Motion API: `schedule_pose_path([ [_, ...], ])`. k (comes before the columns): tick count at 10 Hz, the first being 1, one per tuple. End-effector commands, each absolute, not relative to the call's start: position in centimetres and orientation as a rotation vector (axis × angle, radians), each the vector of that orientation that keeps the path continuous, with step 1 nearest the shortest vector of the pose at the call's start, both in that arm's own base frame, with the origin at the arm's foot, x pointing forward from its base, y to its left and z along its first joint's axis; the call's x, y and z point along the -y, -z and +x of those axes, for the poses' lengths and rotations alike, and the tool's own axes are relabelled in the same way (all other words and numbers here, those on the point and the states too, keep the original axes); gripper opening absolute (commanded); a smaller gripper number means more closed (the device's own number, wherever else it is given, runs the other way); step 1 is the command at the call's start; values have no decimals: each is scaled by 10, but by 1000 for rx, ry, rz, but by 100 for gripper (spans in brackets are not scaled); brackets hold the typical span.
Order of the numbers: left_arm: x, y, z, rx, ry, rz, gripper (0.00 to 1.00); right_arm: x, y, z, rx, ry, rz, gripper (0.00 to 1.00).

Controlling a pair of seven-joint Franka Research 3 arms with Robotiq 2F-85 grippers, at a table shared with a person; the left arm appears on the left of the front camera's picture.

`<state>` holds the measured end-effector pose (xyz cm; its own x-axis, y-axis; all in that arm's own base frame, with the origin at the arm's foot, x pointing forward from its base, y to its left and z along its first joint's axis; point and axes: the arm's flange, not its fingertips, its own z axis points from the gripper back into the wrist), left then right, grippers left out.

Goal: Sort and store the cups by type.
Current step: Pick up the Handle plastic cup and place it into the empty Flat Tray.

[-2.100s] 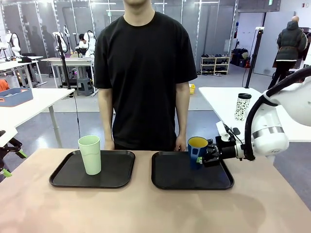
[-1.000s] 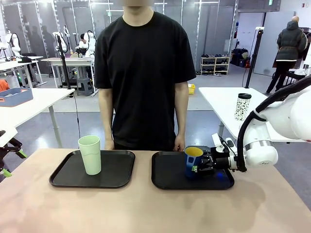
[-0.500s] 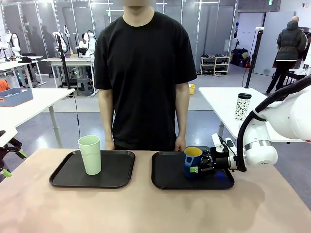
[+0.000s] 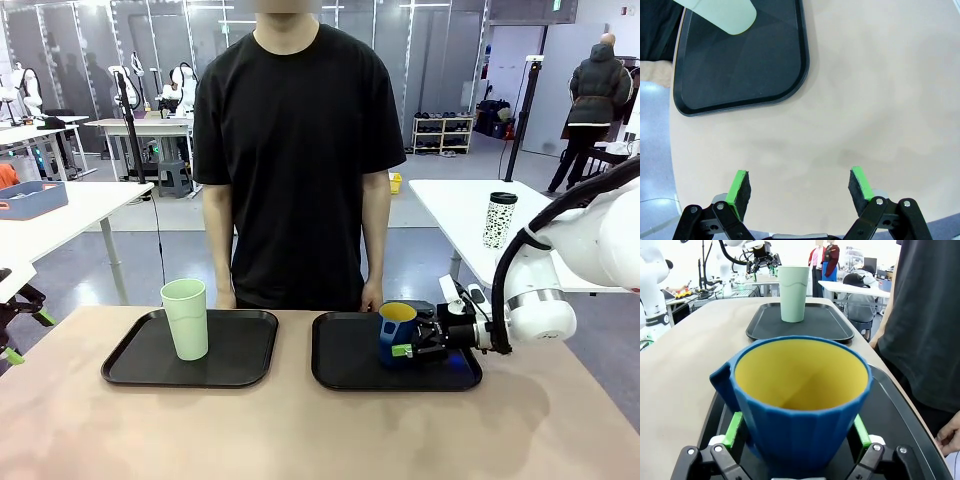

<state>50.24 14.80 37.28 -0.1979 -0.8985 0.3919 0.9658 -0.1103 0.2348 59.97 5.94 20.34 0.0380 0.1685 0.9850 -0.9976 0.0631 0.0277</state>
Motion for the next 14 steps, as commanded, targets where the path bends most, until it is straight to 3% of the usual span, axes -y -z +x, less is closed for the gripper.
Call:
schedule_pose_path([
  [1, -148, -374, 501, 514, 1708, -169, 100, -51, -210, 592, 1053, -1226, 1089, 100],
  [14, -148, -374, 501, 514, 1708, -169, 100, 27, -225, 570, 1078, -1177, 1017, 100],
])
